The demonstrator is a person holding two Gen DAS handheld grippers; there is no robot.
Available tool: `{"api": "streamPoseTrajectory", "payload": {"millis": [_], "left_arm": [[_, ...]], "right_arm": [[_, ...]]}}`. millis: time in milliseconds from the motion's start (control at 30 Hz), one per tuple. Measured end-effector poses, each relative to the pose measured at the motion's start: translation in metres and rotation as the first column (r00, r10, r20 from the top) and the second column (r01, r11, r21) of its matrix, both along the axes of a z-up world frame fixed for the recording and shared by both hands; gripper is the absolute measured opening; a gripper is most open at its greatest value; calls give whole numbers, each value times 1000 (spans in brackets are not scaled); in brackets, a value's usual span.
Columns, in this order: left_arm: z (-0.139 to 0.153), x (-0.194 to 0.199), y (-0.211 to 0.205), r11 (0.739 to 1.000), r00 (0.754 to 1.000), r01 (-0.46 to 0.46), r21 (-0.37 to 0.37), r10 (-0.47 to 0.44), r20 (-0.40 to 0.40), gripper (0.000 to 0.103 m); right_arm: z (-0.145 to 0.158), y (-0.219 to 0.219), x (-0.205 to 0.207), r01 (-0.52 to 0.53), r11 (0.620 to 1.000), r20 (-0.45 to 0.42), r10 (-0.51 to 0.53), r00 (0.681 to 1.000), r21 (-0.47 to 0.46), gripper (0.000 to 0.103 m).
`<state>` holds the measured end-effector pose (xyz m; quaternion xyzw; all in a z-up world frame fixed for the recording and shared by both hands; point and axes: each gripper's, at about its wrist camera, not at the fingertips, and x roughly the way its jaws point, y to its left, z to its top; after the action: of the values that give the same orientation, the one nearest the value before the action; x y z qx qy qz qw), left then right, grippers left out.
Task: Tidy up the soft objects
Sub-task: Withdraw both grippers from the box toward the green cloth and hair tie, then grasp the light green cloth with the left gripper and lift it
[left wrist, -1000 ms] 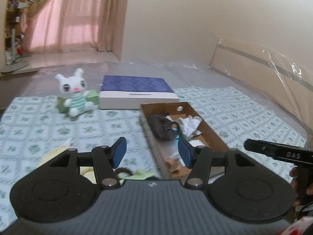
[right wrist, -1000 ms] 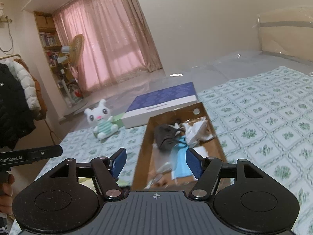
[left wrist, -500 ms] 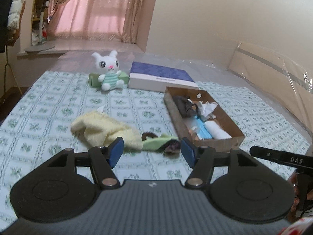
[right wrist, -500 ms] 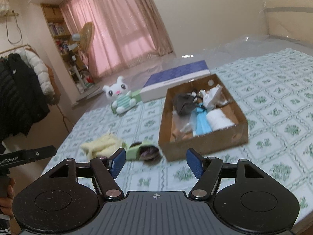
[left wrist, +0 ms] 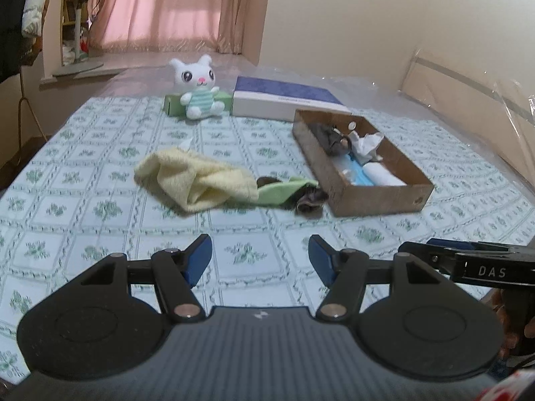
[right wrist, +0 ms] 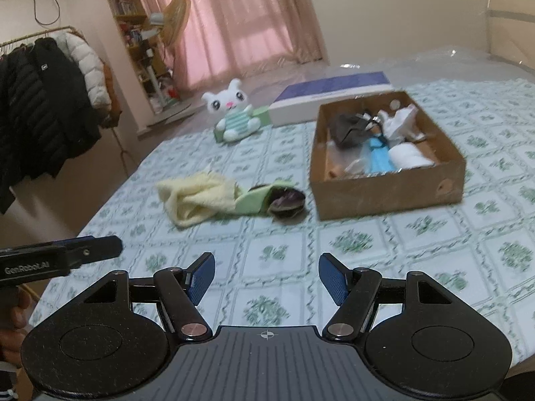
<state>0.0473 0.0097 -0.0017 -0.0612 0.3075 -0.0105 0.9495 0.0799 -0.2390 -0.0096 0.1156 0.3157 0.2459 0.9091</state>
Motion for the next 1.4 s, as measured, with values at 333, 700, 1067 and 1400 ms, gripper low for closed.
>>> {"api": "streamPoseTrajectory", "payload": {"millis": [333,700,1067,1400], "left_arm": [[-36,12,-5,1000,996,-11,13,12,-92,61],[-62,29,-29,984,988,95,149,-76,-133,61],[-71,69,-36,975,985,133,180,-111,-129,53],[-76,132,-53,934,979,202,296,-191,-64,42]], "right_arm": [[-31,10,4,-12,1000,-44,11,999,-24,69],[-58,5,20,26,999,-85,-29,996,-30,69],[-73,6,43,37,998,-64,-40,997,-45,69],[-75,16,86,12,996,31,-10,999,-87,68]]}}
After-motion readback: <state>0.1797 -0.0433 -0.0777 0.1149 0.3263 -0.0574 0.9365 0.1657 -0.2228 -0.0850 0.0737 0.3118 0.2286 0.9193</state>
